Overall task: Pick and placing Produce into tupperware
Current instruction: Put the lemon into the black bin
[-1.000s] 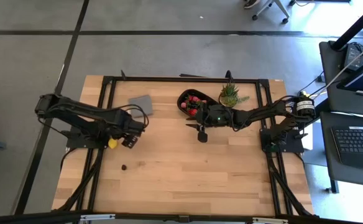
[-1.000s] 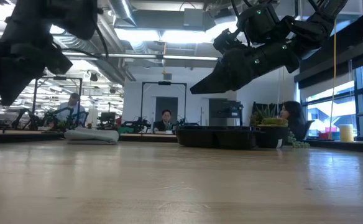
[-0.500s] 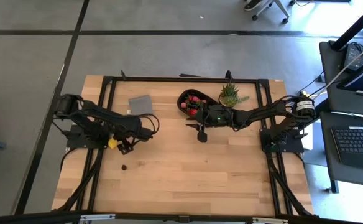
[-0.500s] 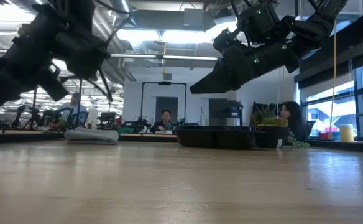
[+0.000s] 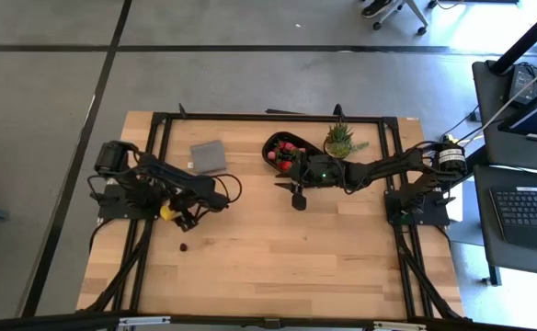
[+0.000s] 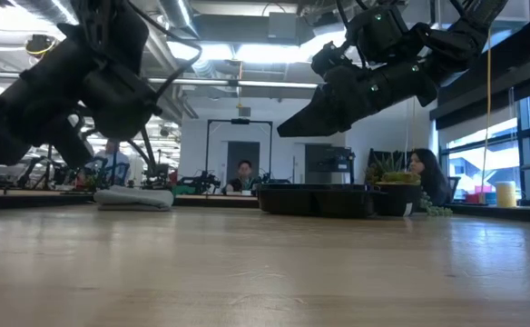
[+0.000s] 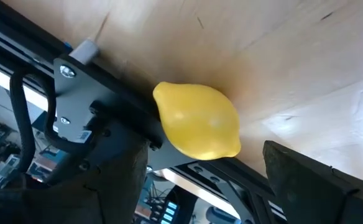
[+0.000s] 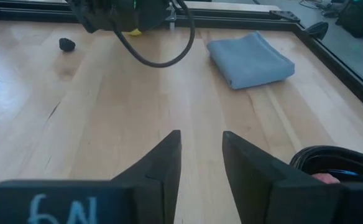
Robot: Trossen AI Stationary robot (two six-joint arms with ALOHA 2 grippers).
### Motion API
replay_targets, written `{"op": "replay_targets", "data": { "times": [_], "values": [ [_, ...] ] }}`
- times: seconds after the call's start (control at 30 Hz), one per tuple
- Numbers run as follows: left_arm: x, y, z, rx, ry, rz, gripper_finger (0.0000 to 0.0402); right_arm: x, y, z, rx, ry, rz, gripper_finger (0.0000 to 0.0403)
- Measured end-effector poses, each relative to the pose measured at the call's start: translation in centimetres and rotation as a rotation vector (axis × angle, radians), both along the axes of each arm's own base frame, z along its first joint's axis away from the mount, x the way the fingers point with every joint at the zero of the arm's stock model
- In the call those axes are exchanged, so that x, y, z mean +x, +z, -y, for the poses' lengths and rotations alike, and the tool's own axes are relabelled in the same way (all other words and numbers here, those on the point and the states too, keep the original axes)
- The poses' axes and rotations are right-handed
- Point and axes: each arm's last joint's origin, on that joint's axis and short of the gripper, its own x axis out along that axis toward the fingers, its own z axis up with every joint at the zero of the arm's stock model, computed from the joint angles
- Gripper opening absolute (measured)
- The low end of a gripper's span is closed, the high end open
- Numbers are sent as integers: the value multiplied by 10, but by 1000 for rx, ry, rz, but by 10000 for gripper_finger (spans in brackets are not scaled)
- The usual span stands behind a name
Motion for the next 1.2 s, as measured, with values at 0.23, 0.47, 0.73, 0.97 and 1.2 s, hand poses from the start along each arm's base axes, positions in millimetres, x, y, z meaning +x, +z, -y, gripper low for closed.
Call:
{"op": "replay_targets", "data": {
  "times": [0.23, 0.47, 0.73, 0.97, 1.2],
  "values": [
    [1, -4, 0, -32, -56, -14, 308, 0, 0, 0, 21, -8, -4, 120],
    [-6, -17, 1, -123, -78, 7, 308, 0, -1, 0, 25, -9, -4, 120],
    [-6, -20, 1, -117, -61, 12, 303, 0, -1, 0, 25, -9, -5, 120],
    [-6, -20, 1, -103, -62, 14, 306, 0, -1, 0, 25, -9, -5, 120],
    [-3, -22, 1, -104, -64, 51, 303, 0, 0, 0, 23, -9, -4, 120]
  ]
}}
